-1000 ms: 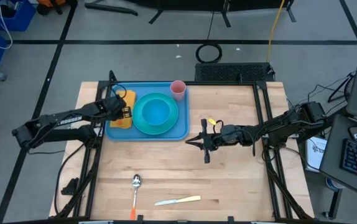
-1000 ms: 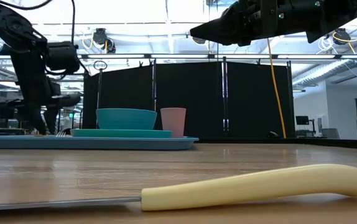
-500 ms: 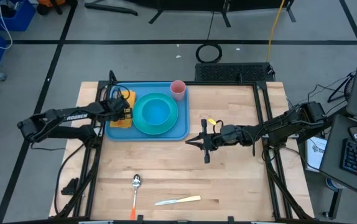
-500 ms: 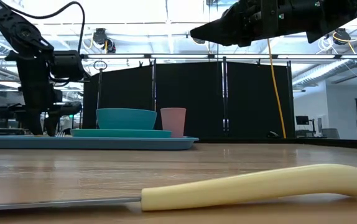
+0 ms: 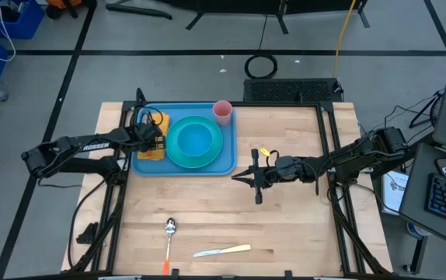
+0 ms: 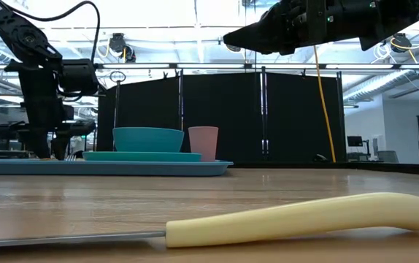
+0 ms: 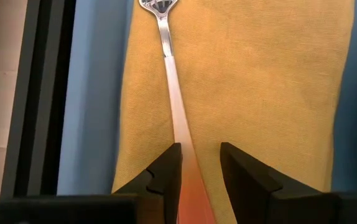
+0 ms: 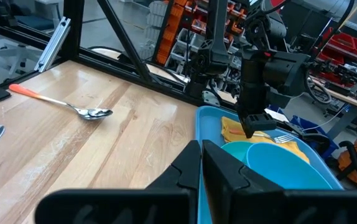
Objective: Set up tray
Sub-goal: Put the orange fork on the yellow napkin on the blue serving tray
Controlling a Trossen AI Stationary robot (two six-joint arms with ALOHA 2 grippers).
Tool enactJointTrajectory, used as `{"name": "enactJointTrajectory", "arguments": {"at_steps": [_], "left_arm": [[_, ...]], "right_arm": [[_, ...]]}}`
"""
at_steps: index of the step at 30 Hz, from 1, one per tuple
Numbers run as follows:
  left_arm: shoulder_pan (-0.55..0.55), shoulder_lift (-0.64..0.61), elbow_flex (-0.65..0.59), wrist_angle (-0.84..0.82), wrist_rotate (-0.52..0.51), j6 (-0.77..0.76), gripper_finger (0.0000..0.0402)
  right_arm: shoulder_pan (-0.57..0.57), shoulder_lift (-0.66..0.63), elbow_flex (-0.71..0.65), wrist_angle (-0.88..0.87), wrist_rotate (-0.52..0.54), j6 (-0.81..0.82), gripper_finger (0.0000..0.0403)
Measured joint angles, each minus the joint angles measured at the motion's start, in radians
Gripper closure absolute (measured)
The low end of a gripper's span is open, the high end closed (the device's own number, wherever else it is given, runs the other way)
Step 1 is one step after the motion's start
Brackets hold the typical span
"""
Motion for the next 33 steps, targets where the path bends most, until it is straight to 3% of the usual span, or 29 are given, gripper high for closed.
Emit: {"name": "enactJointTrajectory", "arguments": {"at_steps": [33], "left_arm": [[-0.013, 0.001, -0.002, -0.043, 0.010, 0.013, 0.0285]], "right_arm": [[0.000, 0.000, 0.000, -0.001, 0.000, 0.006, 0.0397]]}}
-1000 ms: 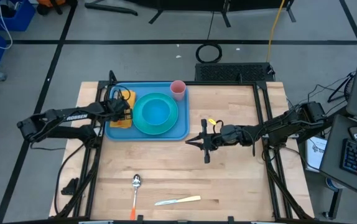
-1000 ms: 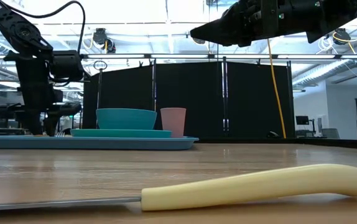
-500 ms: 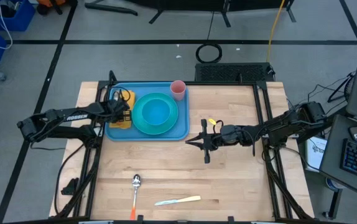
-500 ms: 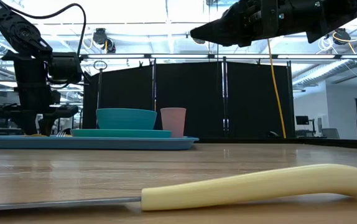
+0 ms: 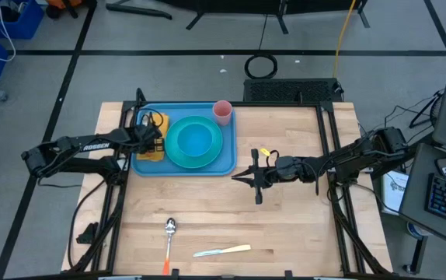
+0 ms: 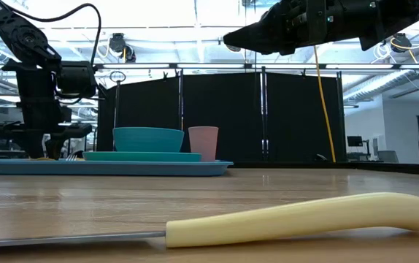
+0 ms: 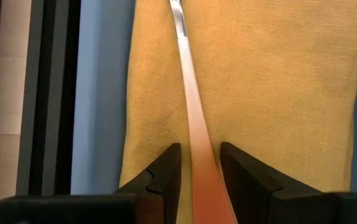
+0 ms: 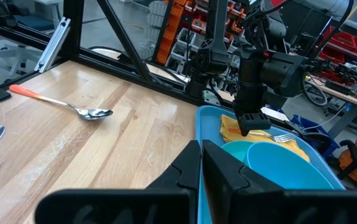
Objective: Set up tray
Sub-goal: Put the orange fork on the yellow napkin on the blue serving tray
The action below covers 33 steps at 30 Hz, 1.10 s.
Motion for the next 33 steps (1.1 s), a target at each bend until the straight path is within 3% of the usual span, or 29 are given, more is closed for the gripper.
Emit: {"name": "enactJointTrajectory", "arguments": {"at_steps": [11, 18, 33], "left_arm": [[-0.021, -0.004, 0.007, 0.006, -0.001, -0.002, 0.0393], [-0.026, -0.007, 0.003, 0.004, -0.003, 0.006, 0.0374], [-0.038, -0.011, 0.003, -0.004, -0.007, 0.070, 0.0397]], "right_arm": [[0.000, 0.000, 0.000, 0.000, 0.000, 0.001, 0.0397], [0.000, 0.000, 0.000, 0.000, 0.000, 0.001, 0.0397], [0.000, 0.000, 0.000, 0.000, 0.002, 0.001, 0.0397]]}}
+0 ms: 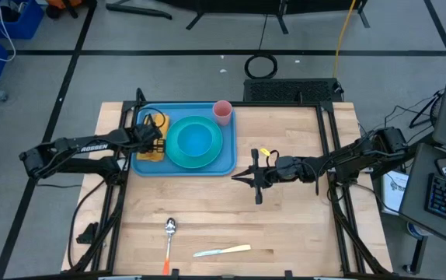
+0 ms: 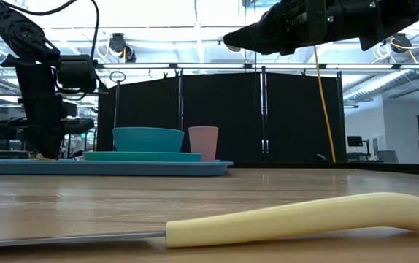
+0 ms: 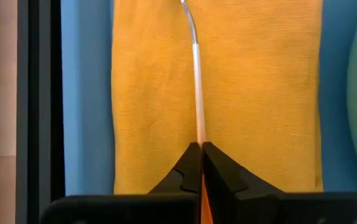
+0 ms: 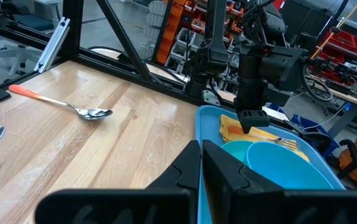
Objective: Set up tray
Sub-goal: Put the orange fork on the yellow napkin on the blue serving tray
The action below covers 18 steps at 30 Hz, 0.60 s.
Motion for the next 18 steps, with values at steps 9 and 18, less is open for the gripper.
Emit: {"name": "enactJointTrajectory", "arguments": {"at_steps": [9, 18], "left_arm": [[-0.033, -0.079, -0.005, -0.023, -0.003, 0.030, 0.0399], [-0.032, -0.153, -0.005, -0.154, -0.036, -0.024, 0.0398]], "right_arm": [[0.000, 0.000, 0.000, -0.001, 0.000, 0.000, 0.0397], [0.000, 0.000, 0.000, -0.001, 0.000, 0.000, 0.0397]]}}
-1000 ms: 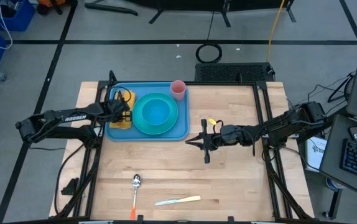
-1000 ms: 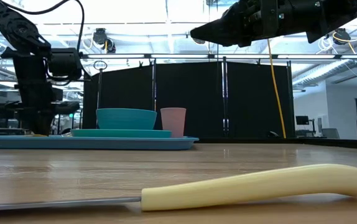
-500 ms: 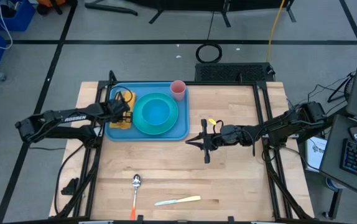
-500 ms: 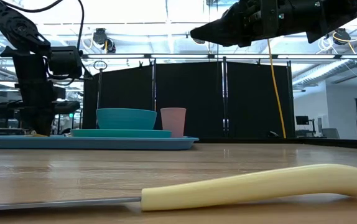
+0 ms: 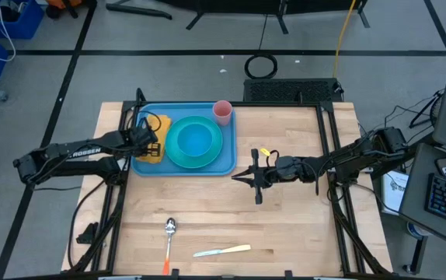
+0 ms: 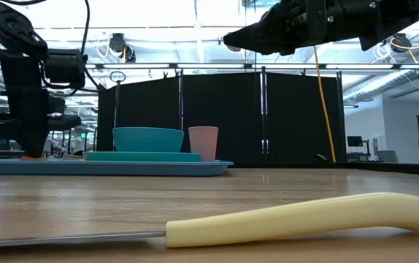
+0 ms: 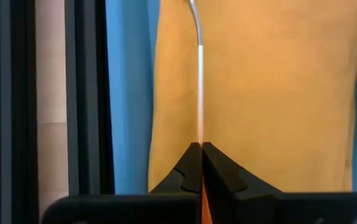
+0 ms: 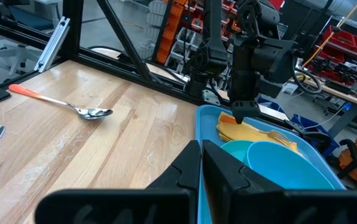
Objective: Set up tray
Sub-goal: Put the orange fork on the yellow napkin on the blue serving tray
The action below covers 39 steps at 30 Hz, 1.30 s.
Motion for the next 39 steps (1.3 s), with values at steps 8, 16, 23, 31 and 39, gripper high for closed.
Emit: {"name": "enactJointTrajectory", "arguments": {"at_steps": [8, 16, 23, 31, 39], "left_arm": [[0.000, 0.000, 0.000, 0.027, 0.032, 0.083, 0.0399], [0.000, 0.000, 0.002, 0.031, 0.020, 0.094, 0.0399], [0.000, 0.000, 0.002, 0.032, 0.016, 0.053, 0.0369], [0.000, -0.001, 0.002, 0.032, 0.041, 0.082, 0.0394], [-0.001, -0.001, 0.003, 0.022, -0.020, 0.042, 0.0370]], "right_arm": [[0.000, 0.000, 0.000, 0.000, 0.000, 0.000, 0.0397], [0.000, 0.000, 0.000, 0.000, 0.000, 0.000, 0.0397], [0.000, 0.000, 0.000, -0.003, 0.000, 0.000, 0.0397], [0.000, 0.000, 0.000, -0.003, 0.000, 0.000, 0.0397], [0.000, 0.000, 0.000, -0.003, 0.000, 0.000, 0.0397]]}}
